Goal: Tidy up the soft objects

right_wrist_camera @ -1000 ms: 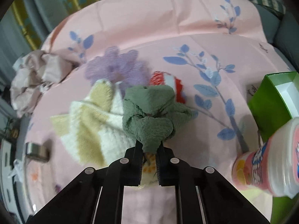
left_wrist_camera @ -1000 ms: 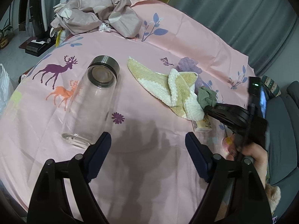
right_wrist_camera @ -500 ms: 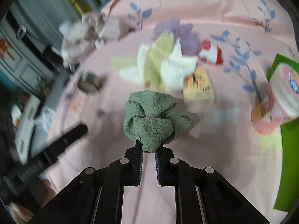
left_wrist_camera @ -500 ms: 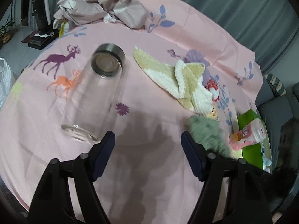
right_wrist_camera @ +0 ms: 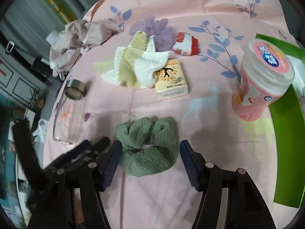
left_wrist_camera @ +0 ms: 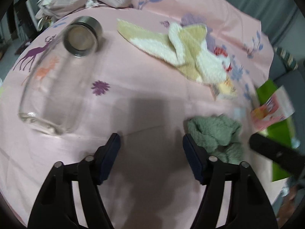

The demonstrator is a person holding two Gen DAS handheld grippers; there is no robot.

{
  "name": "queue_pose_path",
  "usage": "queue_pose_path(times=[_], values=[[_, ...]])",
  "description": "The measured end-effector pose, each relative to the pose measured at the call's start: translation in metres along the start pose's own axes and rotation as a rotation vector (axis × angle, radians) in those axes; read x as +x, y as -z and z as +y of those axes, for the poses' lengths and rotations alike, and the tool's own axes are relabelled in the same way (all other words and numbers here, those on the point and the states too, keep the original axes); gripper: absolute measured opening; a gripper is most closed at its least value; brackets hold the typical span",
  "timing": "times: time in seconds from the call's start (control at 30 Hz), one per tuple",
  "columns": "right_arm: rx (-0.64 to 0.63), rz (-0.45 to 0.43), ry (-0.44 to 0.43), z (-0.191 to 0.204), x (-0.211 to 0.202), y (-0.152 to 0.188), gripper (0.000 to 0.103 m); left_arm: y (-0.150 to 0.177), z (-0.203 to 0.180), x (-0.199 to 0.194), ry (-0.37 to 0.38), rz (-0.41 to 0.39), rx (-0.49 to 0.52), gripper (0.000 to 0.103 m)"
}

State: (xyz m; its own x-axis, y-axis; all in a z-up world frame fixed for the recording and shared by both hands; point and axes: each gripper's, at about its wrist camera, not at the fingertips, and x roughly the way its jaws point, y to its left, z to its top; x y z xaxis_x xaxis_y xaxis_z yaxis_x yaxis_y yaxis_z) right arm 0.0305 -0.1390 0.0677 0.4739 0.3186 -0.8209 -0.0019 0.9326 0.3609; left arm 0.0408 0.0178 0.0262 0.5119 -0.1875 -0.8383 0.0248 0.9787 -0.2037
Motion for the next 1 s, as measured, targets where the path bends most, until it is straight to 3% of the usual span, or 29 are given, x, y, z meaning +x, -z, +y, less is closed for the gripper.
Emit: queue_pose_path(times=[0.13, 0.2, 0.4, 0.47, 0.57, 1.0], values=[[0.019, 0.016, 0.017, -0.008, 0.008, 0.0, 0.063, 0.007, -0.018, 0.014, -0.095, -0.053, 0.146, 0.102], [0.031, 0.009, 0.015, -0.012, 0.011, -0.001, 0.063, 0.01, -0.021, 0.016, -0.128, -0.071, 0.177, 0.102], [0.077, 0.027, -0.007, -0.026, 0.021, -0.001, 0.063, 0.009, -0.013, 0.015, -0.102, -0.074, 0.157, 0.102], [0.089, 0.036, -0.003, -0.03, 0.024, -0.002, 0.056, 0.008, -0.016, 0.017, -0.105, -0.068, 0.159, 0.102], [0.093, 0.05, 0.002, -0.032, 0.028, -0.001, 0.054, 0.009, -0.017, 0.017, -0.107, -0.071, 0.16, 0.102], [0.073, 0.058, 0.002, -0.027, 0.033, 0.0, 0.053, 0.01, -0.017, 0.016, -0.108, -0.07, 0.161, 0.102]])
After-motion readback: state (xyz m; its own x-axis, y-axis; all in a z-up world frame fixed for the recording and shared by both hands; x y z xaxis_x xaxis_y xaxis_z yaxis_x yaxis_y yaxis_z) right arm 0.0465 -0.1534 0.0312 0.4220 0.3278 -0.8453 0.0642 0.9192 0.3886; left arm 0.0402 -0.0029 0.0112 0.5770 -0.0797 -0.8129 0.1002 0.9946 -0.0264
